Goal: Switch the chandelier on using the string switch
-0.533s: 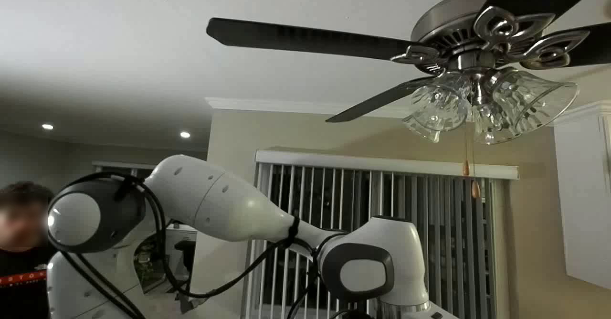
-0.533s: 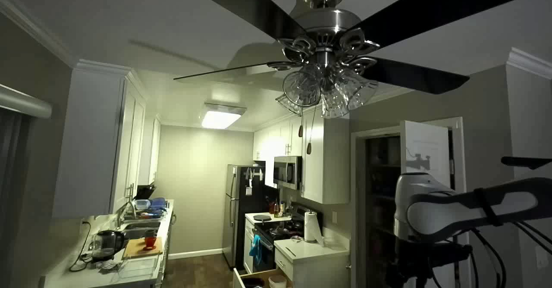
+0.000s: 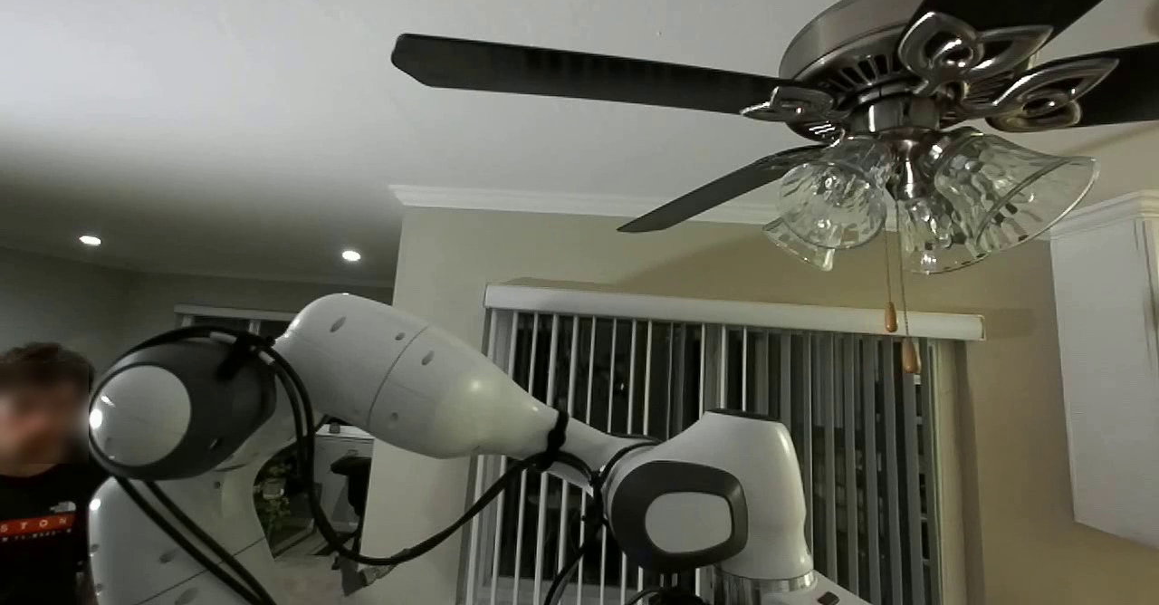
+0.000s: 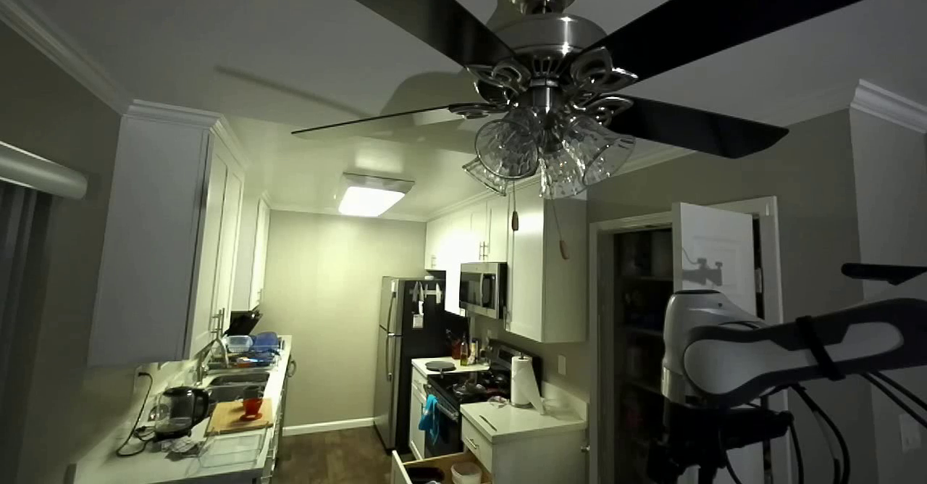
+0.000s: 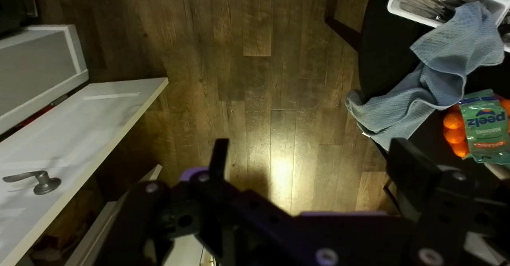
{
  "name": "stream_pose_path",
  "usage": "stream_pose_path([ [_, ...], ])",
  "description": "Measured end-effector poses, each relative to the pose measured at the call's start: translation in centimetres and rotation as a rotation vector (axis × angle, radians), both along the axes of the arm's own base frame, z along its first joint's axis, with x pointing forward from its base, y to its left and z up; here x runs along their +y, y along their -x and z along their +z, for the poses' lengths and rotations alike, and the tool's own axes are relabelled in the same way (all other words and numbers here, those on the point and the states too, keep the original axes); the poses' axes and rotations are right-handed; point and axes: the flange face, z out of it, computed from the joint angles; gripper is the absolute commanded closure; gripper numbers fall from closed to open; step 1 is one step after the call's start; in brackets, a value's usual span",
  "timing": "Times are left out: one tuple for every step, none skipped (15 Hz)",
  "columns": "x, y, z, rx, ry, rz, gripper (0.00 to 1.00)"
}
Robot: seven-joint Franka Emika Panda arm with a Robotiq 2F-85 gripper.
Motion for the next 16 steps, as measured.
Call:
stream_pose_path([
  [0.5, 0.0, 0.1, -0.004, -0.007, 0.013, 0.00],
  [1.6, 0.0, 0.4, -0.012, -0.019, 0.040, 0.00],
  [3.0, 0.0, 0.9, -0.025, -0.030, 0.079, 0.00],
  [4.7, 0.2, 1.5, -0.041, -0.036, 0.122, 0.00],
  [6.6, 0.5, 2.2, -0.066, -0.035, 0.166, 0.00],
  [8.4, 0.9, 2.8, -0.094, -0.031, 0.207, 0.00],
  [10.0, 1.3, 3.4, -0.128, -0.029, 0.245, 0.00],
  [11.6, 1.7, 4.0, -0.167, -0.029, 0.281, 0.00],
  [12.9, 2.1, 4.6, -0.214, -0.028, 0.312, 0.00],
  [14.1, 2.3, 5.1, -0.263, -0.028, 0.339, 0.00],
  [15.4, 2.5, 5.8, -0.318, -0.028, 0.366, 0.00],
  [16.6, 2.5, 6.5, -0.372, -0.028, 0.392, 0.00],
  [17.9, 2.6, 7.2, -0.429, -0.029, 0.417, 0.00],
  [19.3, 2.7, 8.1, -0.490, -0.031, 0.441, 0.00],
  [20.6, 2.9, 9.2, -0.550, -0.036, 0.461, 0.00],
  [21.9, 3.1, 10.6, -0.613, -0.041, 0.477, 0.00],
])
